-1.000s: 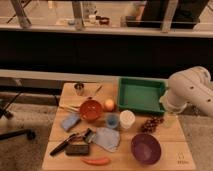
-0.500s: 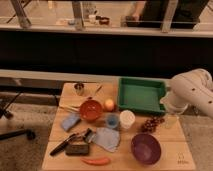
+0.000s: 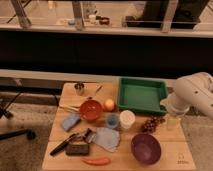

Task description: Place grapes in red bowl

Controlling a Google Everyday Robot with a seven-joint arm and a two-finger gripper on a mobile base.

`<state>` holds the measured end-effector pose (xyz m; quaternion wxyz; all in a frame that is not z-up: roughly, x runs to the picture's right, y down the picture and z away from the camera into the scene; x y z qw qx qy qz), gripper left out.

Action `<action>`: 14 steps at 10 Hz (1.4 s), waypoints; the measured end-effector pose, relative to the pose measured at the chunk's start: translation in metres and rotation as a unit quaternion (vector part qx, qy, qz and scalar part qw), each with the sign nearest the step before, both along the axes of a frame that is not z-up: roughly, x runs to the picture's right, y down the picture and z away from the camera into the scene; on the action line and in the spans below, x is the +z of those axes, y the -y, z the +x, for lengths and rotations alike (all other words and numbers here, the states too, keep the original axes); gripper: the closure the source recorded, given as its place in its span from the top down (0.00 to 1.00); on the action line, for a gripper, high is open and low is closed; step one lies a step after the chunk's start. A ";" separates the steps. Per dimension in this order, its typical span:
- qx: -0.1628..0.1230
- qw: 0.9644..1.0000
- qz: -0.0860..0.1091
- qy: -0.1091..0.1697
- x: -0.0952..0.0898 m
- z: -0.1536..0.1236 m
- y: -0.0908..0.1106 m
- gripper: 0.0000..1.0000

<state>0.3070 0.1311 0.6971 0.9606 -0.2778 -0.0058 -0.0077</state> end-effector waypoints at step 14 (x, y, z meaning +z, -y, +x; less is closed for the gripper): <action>-0.104 0.992 0.002 0.070 0.051 0.007 -0.027 0.80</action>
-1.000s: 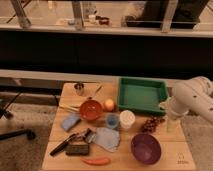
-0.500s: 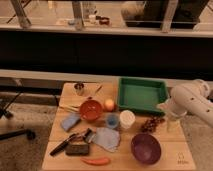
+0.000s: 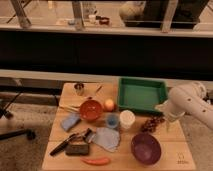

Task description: Place grapes in red bowl

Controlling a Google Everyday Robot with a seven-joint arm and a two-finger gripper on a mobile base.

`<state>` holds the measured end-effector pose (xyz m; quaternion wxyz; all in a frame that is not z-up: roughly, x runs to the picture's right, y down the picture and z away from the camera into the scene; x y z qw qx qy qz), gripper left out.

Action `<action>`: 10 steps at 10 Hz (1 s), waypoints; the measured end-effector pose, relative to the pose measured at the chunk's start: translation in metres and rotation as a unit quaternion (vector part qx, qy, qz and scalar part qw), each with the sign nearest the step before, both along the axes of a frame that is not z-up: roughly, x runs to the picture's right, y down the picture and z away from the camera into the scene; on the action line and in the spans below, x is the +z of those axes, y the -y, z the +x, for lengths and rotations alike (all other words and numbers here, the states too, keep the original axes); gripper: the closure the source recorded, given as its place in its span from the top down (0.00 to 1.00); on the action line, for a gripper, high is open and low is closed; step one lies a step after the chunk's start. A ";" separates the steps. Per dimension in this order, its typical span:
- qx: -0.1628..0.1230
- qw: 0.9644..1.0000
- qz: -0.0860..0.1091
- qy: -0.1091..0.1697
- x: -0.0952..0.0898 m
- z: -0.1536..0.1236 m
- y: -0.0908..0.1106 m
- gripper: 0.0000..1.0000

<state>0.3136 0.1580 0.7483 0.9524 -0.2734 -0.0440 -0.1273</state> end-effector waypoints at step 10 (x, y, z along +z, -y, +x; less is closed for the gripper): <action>-0.074 0.994 -0.018 0.081 0.020 -0.026 -0.025 0.80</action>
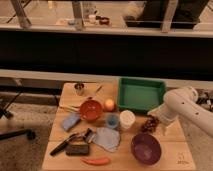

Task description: Place grapes in red bowl

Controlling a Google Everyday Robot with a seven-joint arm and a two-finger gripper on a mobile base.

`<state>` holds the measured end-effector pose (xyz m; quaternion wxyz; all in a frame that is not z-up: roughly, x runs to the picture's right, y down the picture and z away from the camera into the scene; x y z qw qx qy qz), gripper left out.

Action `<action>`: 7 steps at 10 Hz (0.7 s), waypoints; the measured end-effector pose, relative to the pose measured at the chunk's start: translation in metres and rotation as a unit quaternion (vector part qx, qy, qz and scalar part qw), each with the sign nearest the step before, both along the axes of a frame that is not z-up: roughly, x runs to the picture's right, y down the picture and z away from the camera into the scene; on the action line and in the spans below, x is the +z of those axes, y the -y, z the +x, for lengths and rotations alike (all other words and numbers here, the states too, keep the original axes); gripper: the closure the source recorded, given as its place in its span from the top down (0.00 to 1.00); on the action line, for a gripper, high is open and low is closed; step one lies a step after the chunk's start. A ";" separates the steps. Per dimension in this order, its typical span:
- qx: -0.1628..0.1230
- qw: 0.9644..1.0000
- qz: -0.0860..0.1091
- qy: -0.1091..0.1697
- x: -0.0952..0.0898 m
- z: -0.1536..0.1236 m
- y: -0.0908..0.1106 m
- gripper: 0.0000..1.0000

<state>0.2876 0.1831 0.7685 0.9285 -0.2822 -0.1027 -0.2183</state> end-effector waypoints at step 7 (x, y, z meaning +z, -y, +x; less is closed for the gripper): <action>-0.024 0.999 -0.010 0.042 0.022 -0.004 -0.018 0.80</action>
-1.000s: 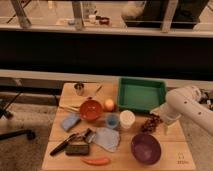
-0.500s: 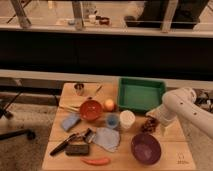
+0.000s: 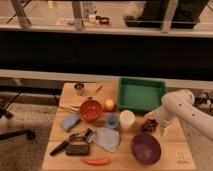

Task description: Place grapes in red bowl

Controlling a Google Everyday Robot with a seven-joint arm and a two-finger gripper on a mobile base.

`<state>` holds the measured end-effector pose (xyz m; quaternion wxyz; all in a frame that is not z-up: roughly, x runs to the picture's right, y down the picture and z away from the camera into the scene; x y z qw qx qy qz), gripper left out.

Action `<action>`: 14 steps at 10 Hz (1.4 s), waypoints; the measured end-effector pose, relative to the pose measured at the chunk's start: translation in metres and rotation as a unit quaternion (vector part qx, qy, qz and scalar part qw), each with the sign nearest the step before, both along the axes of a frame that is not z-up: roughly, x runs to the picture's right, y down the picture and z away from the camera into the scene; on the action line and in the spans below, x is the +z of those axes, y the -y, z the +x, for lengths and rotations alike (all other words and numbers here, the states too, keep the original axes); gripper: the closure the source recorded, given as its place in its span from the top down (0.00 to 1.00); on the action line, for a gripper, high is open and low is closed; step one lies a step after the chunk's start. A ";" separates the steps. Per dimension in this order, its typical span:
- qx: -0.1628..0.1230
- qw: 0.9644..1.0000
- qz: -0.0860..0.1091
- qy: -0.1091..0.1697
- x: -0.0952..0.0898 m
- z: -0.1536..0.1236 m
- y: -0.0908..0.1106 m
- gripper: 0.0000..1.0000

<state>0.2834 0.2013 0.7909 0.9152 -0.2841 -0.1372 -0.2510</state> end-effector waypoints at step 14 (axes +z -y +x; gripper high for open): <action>-0.019 0.999 -0.015 0.028 0.023 -0.022 -0.018 0.76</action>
